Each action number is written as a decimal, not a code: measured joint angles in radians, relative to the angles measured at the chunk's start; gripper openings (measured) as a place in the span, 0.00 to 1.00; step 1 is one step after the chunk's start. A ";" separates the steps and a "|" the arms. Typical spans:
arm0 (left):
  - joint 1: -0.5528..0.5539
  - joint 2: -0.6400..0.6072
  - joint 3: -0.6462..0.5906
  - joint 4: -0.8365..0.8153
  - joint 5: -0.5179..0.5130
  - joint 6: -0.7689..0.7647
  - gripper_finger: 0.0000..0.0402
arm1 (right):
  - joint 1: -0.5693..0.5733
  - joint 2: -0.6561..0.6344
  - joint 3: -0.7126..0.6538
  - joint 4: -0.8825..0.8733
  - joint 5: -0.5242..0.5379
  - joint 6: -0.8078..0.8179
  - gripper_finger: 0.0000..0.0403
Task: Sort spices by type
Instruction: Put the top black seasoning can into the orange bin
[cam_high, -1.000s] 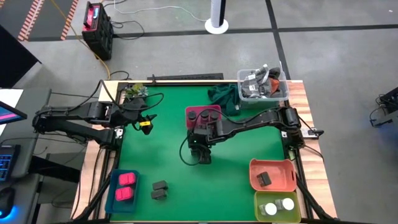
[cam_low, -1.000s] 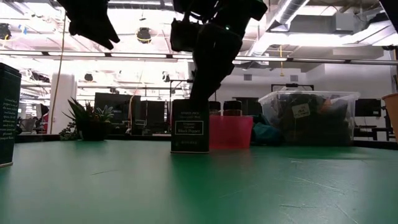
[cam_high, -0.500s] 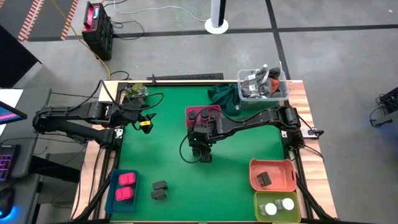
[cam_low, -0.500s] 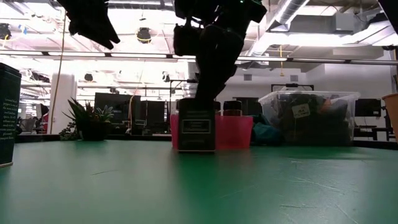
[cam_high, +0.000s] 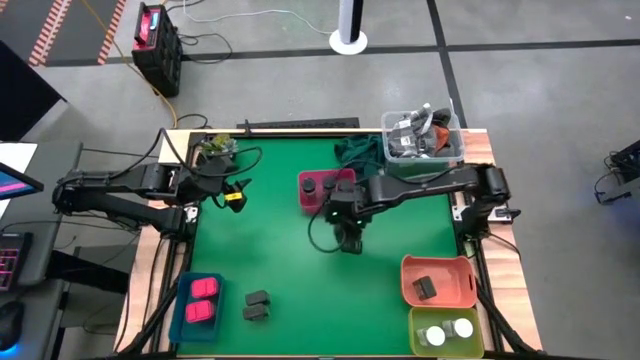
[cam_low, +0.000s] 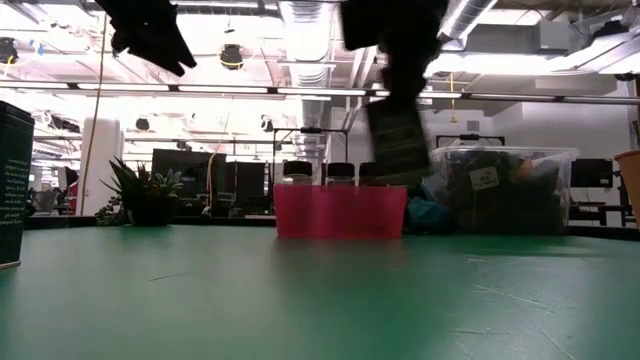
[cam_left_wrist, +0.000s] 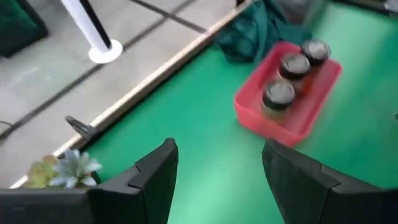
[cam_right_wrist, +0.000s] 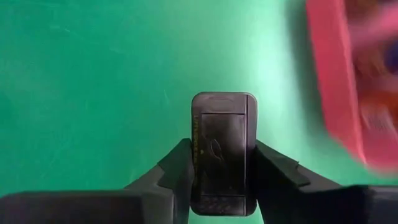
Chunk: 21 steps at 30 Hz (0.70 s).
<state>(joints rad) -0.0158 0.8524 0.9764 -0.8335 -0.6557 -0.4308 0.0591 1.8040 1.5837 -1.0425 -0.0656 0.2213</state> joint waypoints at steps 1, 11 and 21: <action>0.000 0.000 0.000 0.015 -0.017 0.000 0.55 | 0.005 -0.019 0.000 -0.037 0.004 0.029 0.41; 0.000 0.088 0.000 0.268 -0.173 0.090 0.55 | 0.143 -0.178 0.000 -0.286 0.117 0.352 0.39; 0.007 0.278 0.002 0.449 -0.081 0.130 0.55 | 0.424 -0.238 0.000 -0.452 0.223 0.858 0.42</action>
<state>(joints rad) -0.0087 1.1301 0.9785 -0.3844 -0.7363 -0.3004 0.4827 1.5656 1.5841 -1.4949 0.1579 1.0791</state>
